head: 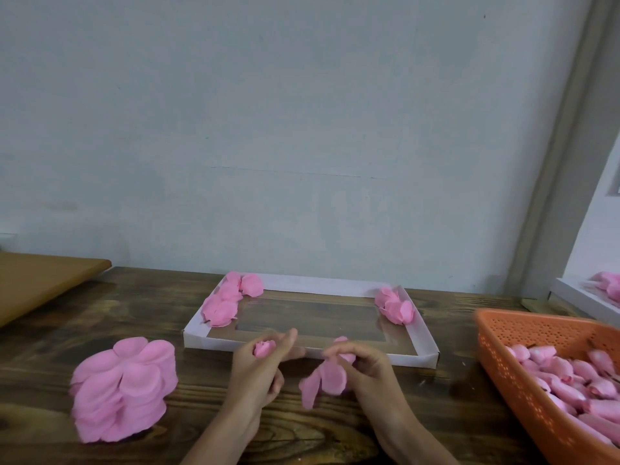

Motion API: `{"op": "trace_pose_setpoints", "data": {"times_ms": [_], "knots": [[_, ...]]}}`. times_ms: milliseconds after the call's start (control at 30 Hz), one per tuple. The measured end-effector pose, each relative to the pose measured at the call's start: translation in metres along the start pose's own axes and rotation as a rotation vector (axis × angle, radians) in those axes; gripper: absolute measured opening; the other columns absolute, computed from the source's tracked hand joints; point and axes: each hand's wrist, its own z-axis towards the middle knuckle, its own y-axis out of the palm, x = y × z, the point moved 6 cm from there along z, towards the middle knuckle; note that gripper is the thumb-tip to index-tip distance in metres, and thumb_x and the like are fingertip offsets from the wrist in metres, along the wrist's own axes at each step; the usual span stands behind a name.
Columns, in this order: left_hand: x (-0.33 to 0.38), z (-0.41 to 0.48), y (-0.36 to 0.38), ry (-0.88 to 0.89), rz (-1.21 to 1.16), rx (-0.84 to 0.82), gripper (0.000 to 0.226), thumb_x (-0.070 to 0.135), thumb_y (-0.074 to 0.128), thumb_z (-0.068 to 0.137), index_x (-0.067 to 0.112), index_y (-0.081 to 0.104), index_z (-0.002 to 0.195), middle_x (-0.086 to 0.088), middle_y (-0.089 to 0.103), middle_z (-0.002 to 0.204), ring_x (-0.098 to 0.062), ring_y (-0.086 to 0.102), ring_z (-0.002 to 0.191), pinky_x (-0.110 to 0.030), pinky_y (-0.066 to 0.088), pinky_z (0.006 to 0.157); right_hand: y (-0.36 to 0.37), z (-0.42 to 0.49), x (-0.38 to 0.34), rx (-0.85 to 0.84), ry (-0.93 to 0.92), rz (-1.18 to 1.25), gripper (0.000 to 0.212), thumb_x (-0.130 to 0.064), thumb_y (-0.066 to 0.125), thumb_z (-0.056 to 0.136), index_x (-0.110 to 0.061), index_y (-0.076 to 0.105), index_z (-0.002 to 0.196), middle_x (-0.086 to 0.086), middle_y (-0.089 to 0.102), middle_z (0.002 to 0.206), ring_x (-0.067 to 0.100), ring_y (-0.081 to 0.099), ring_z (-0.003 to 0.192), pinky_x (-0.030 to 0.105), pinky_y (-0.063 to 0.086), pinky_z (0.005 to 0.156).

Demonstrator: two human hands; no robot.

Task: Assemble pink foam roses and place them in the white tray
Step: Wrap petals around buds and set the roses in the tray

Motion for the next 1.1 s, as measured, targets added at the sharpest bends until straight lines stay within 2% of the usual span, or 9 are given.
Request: {"op": "trace_pose_setpoints", "data": {"times_ms": [133, 233, 367, 500, 600, 700, 800, 933, 1100], "knots": [[0.002, -0.004, 0.008, 0.026, 0.122, -0.116, 0.019, 0.038, 0.081, 0.086, 0.019, 0.081, 0.09, 0.0, 0.075, 0.068, -0.011, 0.039, 0.036, -0.018, 0.026, 0.036, 0.0, 0.0, -0.005, -0.013, -0.04, -0.024, 0.017, 0.001, 0.07, 0.093, -0.007, 0.084, 0.091, 0.013, 0.076, 0.098, 0.02, 0.072, 0.088, 0.024, 0.056, 0.076], [0.001, -0.006, 0.014, 0.032, 0.175, -0.184, 0.006, 0.028, 0.078, 0.091, 0.029, 0.082, 0.088, -0.01, 0.076, 0.074, -0.013, 0.04, 0.035, -0.019, 0.027, 0.036, -0.002, 0.001, -0.004, -0.006, -0.033, -0.005, 0.017, 0.001, 0.069, 0.094, -0.009, 0.083, 0.09, 0.018, 0.064, 0.1, 0.022, 0.066, 0.081, 0.028, 0.055, 0.065], [-0.001, -0.009, 0.022, 0.044, 0.253, -0.259, 0.013, 0.018, 0.079, 0.09, 0.031, 0.081, 0.089, -0.01, 0.078, 0.076, -0.013, 0.046, 0.036, -0.022, 0.035, 0.038, -0.001, 0.002, -0.003, -0.041, -0.041, 0.027, 0.023, 0.008, 0.065, 0.095, -0.007, 0.082, 0.089, 0.009, 0.07, 0.096, 0.018, 0.069, 0.075, 0.029, 0.056, 0.069], [-0.002, -0.016, 0.03, 0.107, 0.426, -0.347, 0.022, 0.013, 0.086, 0.075, 0.02, 0.081, 0.095, -0.007, 0.081, 0.091, -0.023, 0.064, 0.058, -0.029, 0.046, 0.052, -0.002, 0.002, 0.001, -0.073, 0.016, 0.053, 0.014, 0.004, 0.072, 0.092, -0.007, 0.08, 0.093, 0.013, 0.076, 0.091, 0.018, 0.069, 0.074, 0.028, 0.058, 0.069], [-0.002, -0.016, 0.032, 0.165, 0.439, -0.369, 0.03, 0.008, 0.089, 0.069, 0.015, 0.08, 0.097, -0.004, 0.081, 0.096, -0.01, 0.073, 0.067, -0.025, 0.055, 0.057, -0.008, 0.006, 0.003, -0.041, 0.052, 0.051, 0.013, 0.002, 0.075, 0.09, -0.011, 0.078, 0.094, 0.009, 0.073, 0.086, 0.016, 0.07, 0.073, 0.027, 0.057, 0.065], [0.003, -0.013, 0.026, 0.247, 0.558, -0.276, 0.04, 0.021, 0.092, 0.058, 0.026, 0.08, 0.096, 0.01, 0.08, 0.099, -0.009, 0.074, 0.097, -0.033, 0.06, 0.088, -0.021, 0.009, -0.006, 0.019, -0.009, -0.398, 0.019, -0.025, 0.071, 0.098, -0.027, 0.073, 0.079, -0.008, 0.07, 0.073, 0.004, 0.062, 0.061, 0.017, 0.046, 0.057], [0.008, -0.017, 0.028, 0.339, 0.701, -0.27, 0.032, 0.017, 0.088, 0.063, 0.031, 0.079, 0.09, 0.018, 0.078, 0.093, -0.006, 0.072, 0.094, -0.031, 0.061, 0.086, -0.023, 0.005, -0.009, -0.11, -0.049, -1.011, 0.026, -0.059, 0.066, 0.084, -0.035, 0.067, 0.073, -0.018, 0.07, 0.075, 0.002, 0.062, 0.072, 0.017, 0.046, 0.059], [0.013, -0.022, 0.033, 0.378, 0.815, -0.273, 0.025, 0.02, 0.083, 0.067, 0.032, 0.08, 0.089, 0.016, 0.077, 0.089, -0.011, 0.071, 0.091, -0.028, 0.06, 0.083, -0.019, 0.002, 0.002, -0.247, 0.088, -1.107, 0.041, -0.058, 0.065, 0.067, -0.03, 0.076, 0.094, -0.012, 0.074, 0.085, 0.007, 0.066, 0.08, 0.024, 0.056, 0.069], [0.011, -0.021, 0.031, 0.345, 0.83, -0.235, 0.03, 0.018, 0.089, 0.07, 0.03, 0.077, 0.095, 0.017, 0.076, 0.095, -0.007, 0.069, 0.095, -0.026, 0.059, 0.085, -0.021, 0.004, 0.007, -0.252, 0.082, -1.077, 0.02, -0.042, 0.077, 0.078, -0.024, 0.077, 0.086, -0.011, 0.073, 0.084, 0.006, 0.063, 0.081, 0.024, 0.054, 0.071]]}}
